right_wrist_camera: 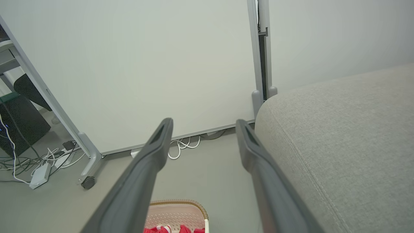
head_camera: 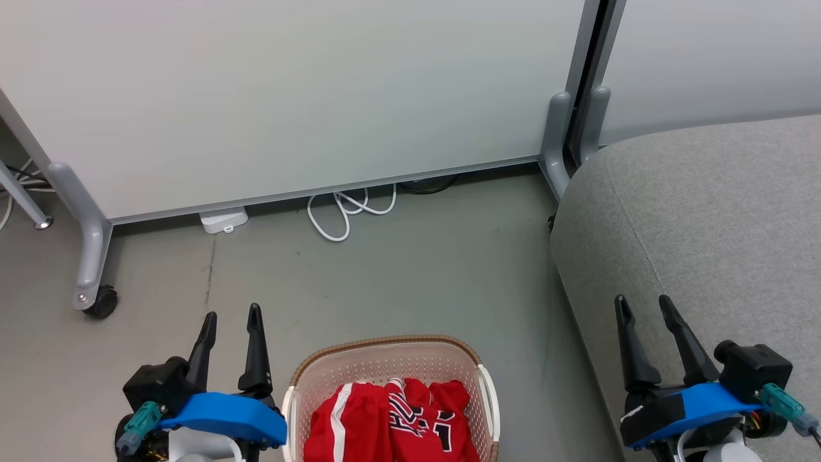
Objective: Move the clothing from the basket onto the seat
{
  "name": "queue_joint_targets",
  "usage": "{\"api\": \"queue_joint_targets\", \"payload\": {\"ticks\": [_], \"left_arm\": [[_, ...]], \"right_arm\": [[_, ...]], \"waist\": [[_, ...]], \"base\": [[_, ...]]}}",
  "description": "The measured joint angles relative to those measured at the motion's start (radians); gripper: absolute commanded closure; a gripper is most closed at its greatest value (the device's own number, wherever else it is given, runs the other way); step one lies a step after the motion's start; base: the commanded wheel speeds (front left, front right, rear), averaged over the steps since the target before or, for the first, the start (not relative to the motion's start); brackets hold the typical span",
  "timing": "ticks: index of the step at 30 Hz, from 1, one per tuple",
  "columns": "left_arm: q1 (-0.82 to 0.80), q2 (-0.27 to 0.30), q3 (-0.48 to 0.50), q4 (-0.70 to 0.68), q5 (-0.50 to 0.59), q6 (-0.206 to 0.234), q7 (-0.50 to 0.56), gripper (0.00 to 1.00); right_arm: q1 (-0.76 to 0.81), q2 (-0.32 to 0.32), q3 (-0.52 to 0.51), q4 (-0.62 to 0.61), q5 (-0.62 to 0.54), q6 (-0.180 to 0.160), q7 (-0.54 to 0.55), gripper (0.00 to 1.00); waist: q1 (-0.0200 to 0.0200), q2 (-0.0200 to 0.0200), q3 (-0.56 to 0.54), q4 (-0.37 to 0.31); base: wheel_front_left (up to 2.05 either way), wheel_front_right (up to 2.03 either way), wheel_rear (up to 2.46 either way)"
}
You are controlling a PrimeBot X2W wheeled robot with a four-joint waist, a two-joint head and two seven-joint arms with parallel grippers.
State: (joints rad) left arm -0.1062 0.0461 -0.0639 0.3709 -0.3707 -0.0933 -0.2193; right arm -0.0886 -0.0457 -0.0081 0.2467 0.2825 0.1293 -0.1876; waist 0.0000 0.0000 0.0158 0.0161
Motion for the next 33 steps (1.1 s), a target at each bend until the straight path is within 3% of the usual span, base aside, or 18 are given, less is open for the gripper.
{"api": "queue_joint_targets", "payload": {"ticks": [24, 33], "left_arm": [[-0.021, 0.002, -0.013, 0.058, 0.115, 0.004, -0.042, 0.00], [-0.021, 0.003, -0.012, 0.060, 0.115, 0.005, -0.043, 0.00]], "right_arm": [[-0.002, -0.001, 0.002, -0.005, -0.172, 0.001, -0.025, 0.00], [-0.002, -0.002, 0.001, -0.005, -0.170, 0.001, -0.026, 0.00]], "waist": [[0.0000, 0.0000, -0.008, 0.004], [0.0000, 0.0000, -0.007, 0.007]], "base": [[0.00, 0.00, 0.00], [0.00, 0.00, 0.00]]}}
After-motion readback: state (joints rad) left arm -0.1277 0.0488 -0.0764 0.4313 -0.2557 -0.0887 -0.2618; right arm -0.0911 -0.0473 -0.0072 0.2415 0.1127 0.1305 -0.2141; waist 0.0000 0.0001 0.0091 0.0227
